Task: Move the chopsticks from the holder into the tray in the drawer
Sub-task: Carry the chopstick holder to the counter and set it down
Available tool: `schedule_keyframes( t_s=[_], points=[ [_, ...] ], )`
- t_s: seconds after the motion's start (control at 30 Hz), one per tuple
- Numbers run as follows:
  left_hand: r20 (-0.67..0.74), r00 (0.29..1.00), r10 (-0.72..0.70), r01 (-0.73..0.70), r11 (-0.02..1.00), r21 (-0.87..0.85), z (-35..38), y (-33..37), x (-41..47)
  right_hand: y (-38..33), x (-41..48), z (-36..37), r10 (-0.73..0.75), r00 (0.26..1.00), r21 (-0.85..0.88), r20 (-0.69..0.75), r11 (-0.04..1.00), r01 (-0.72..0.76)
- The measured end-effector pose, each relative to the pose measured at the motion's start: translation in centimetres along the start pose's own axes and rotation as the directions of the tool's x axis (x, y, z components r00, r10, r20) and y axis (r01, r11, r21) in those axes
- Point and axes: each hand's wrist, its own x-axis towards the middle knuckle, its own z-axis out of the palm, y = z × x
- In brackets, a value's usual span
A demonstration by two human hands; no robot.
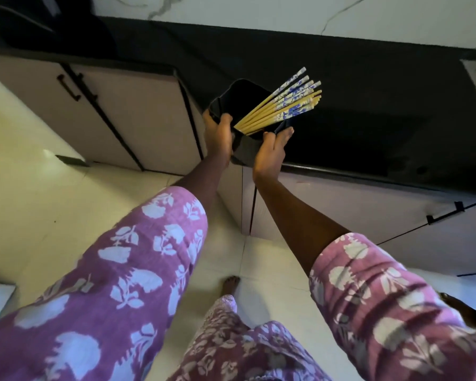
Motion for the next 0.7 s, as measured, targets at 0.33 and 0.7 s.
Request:
schedule_keyframes(
  t_s=[0.33, 0.7],
  points=[
    [-0.444, 0.882, -0.158, 0.112, 0.985, -0.129, -12.0, -7.6, -14.4, 6.4, -14.5, -3.0, 0.009, 0.938, -0.288, 0.346, 0.953, 0.098],
    [-0.719, 0.579, -0.385, 0.118, 0.912, -0.393, -26.4, -19.4, -39.0, 18.5, -34.6, -7.0, 0.222, 0.628, -0.43, 0.745, 0.88, 0.199]
  ],
)
